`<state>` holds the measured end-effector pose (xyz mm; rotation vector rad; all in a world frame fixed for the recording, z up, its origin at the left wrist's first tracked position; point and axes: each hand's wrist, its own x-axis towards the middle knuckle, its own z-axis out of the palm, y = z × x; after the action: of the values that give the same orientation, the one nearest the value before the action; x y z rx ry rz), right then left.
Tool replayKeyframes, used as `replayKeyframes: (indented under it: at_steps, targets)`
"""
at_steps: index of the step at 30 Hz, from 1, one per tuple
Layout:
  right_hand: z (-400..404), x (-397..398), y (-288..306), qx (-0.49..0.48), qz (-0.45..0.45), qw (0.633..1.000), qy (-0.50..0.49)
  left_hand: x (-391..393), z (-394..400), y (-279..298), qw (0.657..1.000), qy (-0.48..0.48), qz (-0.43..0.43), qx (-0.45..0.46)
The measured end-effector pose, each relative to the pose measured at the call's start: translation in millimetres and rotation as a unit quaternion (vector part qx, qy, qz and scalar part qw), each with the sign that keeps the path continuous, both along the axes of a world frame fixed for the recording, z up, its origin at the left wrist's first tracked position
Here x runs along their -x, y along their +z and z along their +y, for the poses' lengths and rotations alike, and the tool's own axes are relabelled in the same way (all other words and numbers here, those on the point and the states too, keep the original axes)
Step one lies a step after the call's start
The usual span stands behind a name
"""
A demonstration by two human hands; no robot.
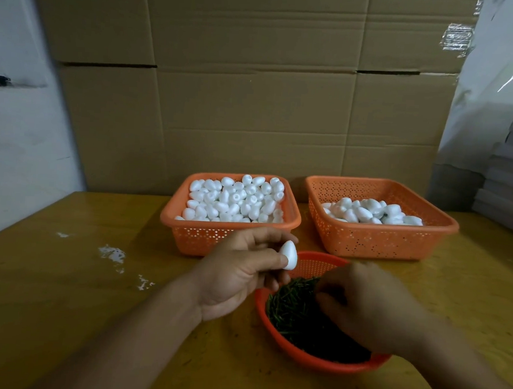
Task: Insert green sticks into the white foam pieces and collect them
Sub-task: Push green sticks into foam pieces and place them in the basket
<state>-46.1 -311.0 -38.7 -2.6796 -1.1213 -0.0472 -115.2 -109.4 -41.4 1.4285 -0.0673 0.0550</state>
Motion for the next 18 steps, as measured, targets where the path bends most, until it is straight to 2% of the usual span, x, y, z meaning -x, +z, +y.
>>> replayKeyframes:
  at_steps: [2,5,12,18]
  targets:
    - [4.0,6.4,-0.7,0.087,-0.036,0.995,-0.014,0.8,-1.2,-0.6,1.0,-0.004,-0.013,-0.014]
    - [8.6,12.8,-4.8,0.135,-0.061,0.989,-0.013,1.3,-3.6,-2.1,0.999,-0.015,-0.025,-0.015]
    - [9.4,13.9,-4.9,0.126,-0.033,0.992,-0.001,2.1,-7.6,-3.4,0.999,-0.025,-0.046,-0.006]
    - [10.7,10.0,-7.5,0.115,-0.013,0.993,-0.004,-2.0,-14.3,-9.1,0.997,0.024,-0.058,0.032]
